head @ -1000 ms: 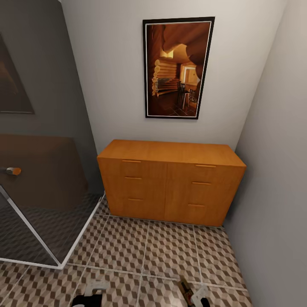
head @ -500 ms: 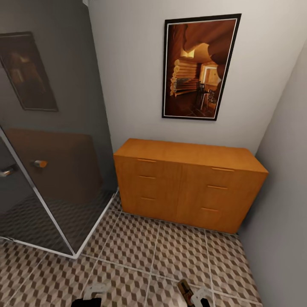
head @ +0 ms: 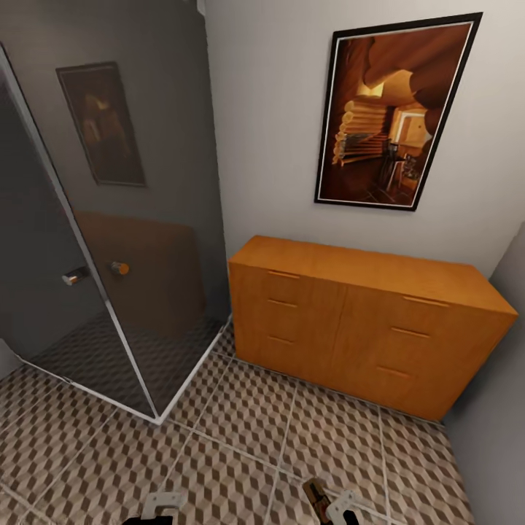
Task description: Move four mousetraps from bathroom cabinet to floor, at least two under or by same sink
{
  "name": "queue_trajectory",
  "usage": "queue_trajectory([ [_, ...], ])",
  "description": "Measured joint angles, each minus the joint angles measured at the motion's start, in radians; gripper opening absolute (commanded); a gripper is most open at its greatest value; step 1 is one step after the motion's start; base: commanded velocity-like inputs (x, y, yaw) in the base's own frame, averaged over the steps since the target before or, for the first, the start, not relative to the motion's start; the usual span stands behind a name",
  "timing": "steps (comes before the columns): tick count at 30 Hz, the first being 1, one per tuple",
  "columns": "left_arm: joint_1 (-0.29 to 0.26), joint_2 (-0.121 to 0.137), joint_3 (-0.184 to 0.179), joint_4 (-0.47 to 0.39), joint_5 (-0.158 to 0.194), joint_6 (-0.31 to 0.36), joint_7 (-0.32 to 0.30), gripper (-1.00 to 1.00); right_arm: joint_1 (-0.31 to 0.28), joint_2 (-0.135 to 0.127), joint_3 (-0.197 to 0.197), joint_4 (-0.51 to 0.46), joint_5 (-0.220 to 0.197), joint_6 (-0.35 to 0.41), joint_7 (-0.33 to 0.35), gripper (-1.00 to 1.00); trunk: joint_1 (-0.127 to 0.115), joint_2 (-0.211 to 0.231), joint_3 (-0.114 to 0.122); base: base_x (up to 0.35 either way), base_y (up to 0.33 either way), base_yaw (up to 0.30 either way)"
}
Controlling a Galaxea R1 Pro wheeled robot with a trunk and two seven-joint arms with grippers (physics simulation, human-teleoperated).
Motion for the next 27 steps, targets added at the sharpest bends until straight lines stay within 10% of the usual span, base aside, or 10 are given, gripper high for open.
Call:
queue_trajectory([
  [27, 0.0, 0.005, 0.004, 0.001, 0.002, -0.003, 0.001, -1.0, 0.0, 0.0, 0.0, 0.013, 0.0, 0.0, 0.0, -1.0, 0.0, 0.0, 0.0, 0.0, 0.0, 0.292],
])
